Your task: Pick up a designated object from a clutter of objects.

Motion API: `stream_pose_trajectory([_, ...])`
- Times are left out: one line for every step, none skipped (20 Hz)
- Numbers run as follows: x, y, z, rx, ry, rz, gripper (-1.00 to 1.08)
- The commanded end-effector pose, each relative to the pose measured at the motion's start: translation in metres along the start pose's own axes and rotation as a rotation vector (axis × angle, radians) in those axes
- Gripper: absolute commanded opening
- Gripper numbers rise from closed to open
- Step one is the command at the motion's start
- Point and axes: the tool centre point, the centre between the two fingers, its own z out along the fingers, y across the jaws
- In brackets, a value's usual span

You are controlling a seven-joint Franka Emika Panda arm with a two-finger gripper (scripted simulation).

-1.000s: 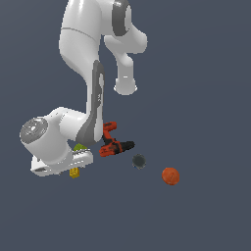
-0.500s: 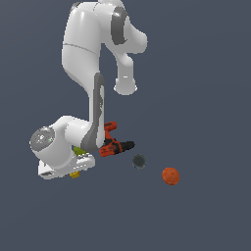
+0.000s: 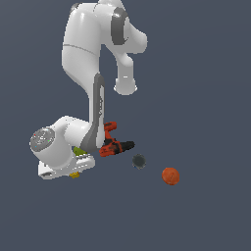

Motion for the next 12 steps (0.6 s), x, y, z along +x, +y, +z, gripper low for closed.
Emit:
stream_pose_trajectory([0.0,0.0,0.0,0.0,0.0,0.0,-1.0])
stream_pose_trajectory([0.0,0.0,0.0,0.0,0.0,0.0,-1.0])
stream_pose_trajectory([0.0,0.0,0.0,0.0,0.0,0.0,-1.0])
stream_pose_trajectory([0.0,0.0,-0.001,0.0,0.0,0.0,-1.0])
stream_pose_trajectory([0.0,0.0,-0.001,0.0,0.0,0.0,-1.0])
stream_pose_trajectory([0.0,-0.001,-0.002,0.0,0.0,0.0,-1.0])
stream_pose_trajectory([0.0,-0.001,-0.004,0.0,0.0,0.0,-1.0])
stream_pose_trajectory([0.0,-0.002,-0.006,0.0,0.0,0.0,-1.0])
stream_pose_trajectory([0.0,-0.003,-0.009,0.0,0.0,0.0,-1.0])
stream_pose_trajectory([0.0,-0.004,-0.012,0.0,0.0,0.0,-1.0])
stream_pose_trajectory([-0.001,-0.006,-0.016,0.0,0.0,0.0,-1.0])
stream_pose_trajectory([-0.001,-0.007,-0.02,0.0,0.0,0.0,-1.0])
